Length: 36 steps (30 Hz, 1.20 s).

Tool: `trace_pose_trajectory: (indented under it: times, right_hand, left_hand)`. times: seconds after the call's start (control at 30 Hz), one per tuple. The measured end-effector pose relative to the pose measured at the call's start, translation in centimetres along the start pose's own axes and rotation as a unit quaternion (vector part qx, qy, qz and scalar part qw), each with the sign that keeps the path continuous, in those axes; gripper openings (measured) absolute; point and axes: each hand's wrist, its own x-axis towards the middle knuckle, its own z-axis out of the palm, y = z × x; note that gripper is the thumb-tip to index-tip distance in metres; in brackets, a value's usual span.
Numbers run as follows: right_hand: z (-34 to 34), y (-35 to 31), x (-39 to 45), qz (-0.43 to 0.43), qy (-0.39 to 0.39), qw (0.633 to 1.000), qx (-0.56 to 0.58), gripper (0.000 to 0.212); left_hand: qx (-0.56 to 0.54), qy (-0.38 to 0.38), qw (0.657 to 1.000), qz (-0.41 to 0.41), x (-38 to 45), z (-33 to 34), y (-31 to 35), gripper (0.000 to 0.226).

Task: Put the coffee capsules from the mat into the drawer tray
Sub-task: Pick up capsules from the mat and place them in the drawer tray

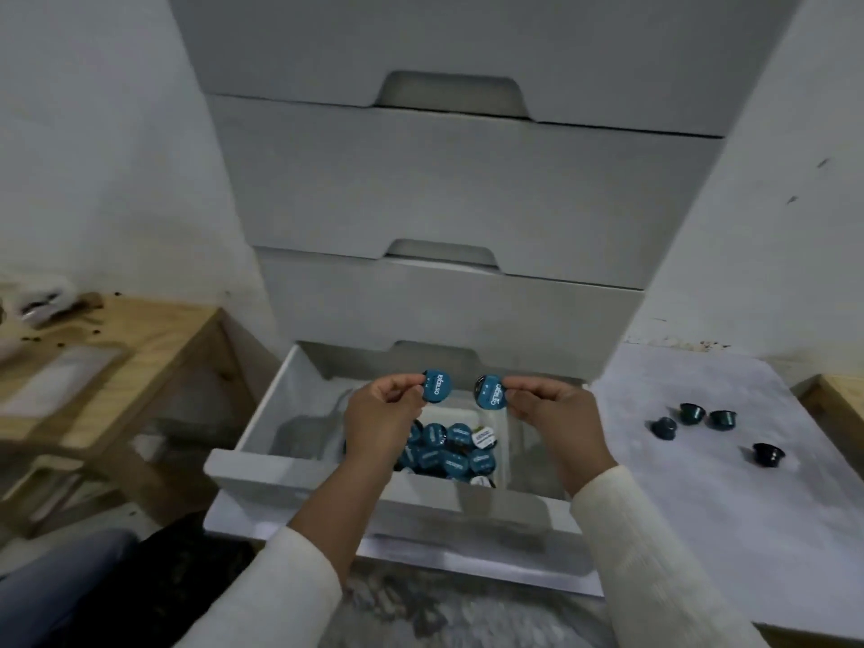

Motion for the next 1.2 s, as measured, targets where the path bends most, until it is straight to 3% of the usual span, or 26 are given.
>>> trace_pose_trajectory:
  times: [0.23, 0.5, 0.63, 0.9, 1.13, 1.2]
  right_hand:
    - [7.1, 2.9, 2.3, 0.085, -0.004, 0.996, -0.041, 0.023]
    - [10.7, 5.9, 5.8, 0.179, 0.001, 0.983, -0.034, 0.013]
    - [11.3, 6.7, 7.2, 0.2, 0.022, 0.979, -0.017, 0.024]
    - [11.5, 8.3, 9.4, 0.228, 0.027, 0.973, 0.002, 0.013]
    - [11.4, 8.9, 10.8, 0.241, 0.028, 0.968, -0.065, 0.017]
    - [11.6, 9.3, 11.2, 0.246, 0.036, 0.965, -0.076, 0.016]
  left_hand:
    - [-0.032, 0.056, 0.987, -0.146, 5.5, -3.8, -2.3, 0.017]
    - [-0.031, 0.088, 0.968, -0.234, 9.0, -3.6, -4.2, 0.021]
    - [0.01, 0.1, 0.969, -0.224, 10.0, -3.1, -4.8, 0.019]
    - [0.135, 0.06, 0.971, -0.186, 10.8, -2.7, -4.4, 0.015]
    - [0.206, 0.06, 0.956, -0.202, 12.5, -2.5, -5.5, 0.01]
    - [0.22, 0.063, 0.952, -0.202, 12.9, -2.3, -5.8, 0.018]
